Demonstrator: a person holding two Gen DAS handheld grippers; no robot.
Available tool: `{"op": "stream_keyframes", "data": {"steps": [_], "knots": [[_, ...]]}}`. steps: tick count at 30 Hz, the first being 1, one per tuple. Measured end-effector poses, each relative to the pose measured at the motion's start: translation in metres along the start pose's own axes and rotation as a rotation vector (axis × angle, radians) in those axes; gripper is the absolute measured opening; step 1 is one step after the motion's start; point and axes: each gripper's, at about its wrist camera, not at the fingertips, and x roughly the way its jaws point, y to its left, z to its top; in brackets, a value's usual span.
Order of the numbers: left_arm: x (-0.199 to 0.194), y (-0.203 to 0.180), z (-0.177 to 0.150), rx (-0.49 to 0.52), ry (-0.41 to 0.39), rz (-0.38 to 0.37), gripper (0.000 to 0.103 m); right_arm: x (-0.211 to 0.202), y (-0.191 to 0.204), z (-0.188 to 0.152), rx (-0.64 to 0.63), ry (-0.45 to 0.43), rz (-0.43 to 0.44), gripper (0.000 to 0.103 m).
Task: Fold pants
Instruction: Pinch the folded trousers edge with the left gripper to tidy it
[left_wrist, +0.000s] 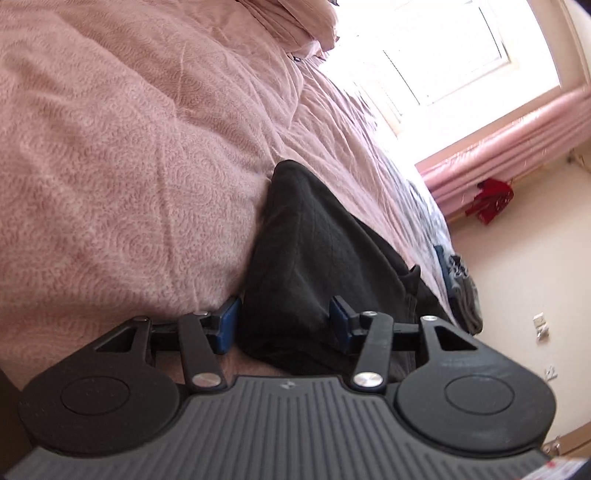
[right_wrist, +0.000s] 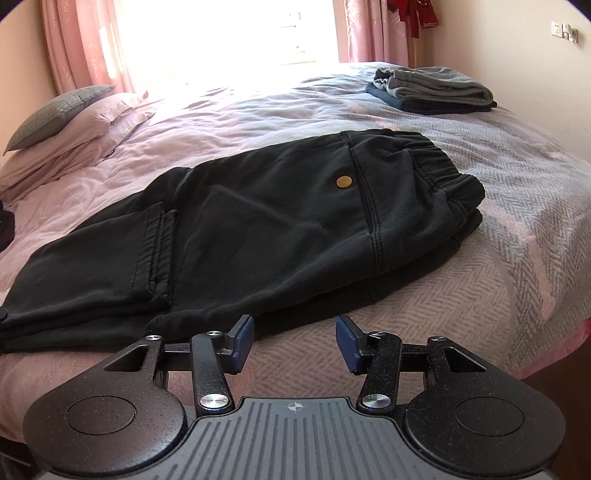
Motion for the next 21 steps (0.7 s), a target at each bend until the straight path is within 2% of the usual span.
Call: {"op": "stream_keyframes", "data": {"steps": [3, 6, 12, 16, 19, 20, 21], "knots": [[0.000, 0.003, -0.007, -0.084, -0.071, -0.032, 0.051, 0.003, -0.001, -0.001, 0.007, 0.006, 0.000, 0.046], [-0.002, 0.008, -0.020, -0.137, -0.134, -0.034, 0.049, 0.005, -0.004, -0.002, 0.014, 0.011, -0.002, 0.046], [-0.002, -0.008, -0.035, -0.054, -0.178, 0.038, 0.049, 0.008, -0.012, -0.002, 0.032, 0.014, -0.011, 0.046], [-0.004, -0.014, -0.040, -0.055, -0.214, 0.063, 0.045, 0.009, -0.018, 0.000, 0.045, 0.016, -0.017, 0.046], [-0.018, -0.033, -0.046, 0.066, -0.319, -0.004, 0.041, 0.006, -0.022, 0.001, 0.047, 0.005, -0.025, 0.046], [-0.020, -0.037, -0.046, 0.095, -0.330, -0.013, 0.041, 0.006, -0.024, 0.001, 0.048, 0.003, -0.027, 0.046], [-0.017, -0.036, -0.046, 0.086, -0.322, -0.002, 0.047, 0.005, -0.025, 0.001, 0.052, 0.003, -0.030, 0.046]]}}
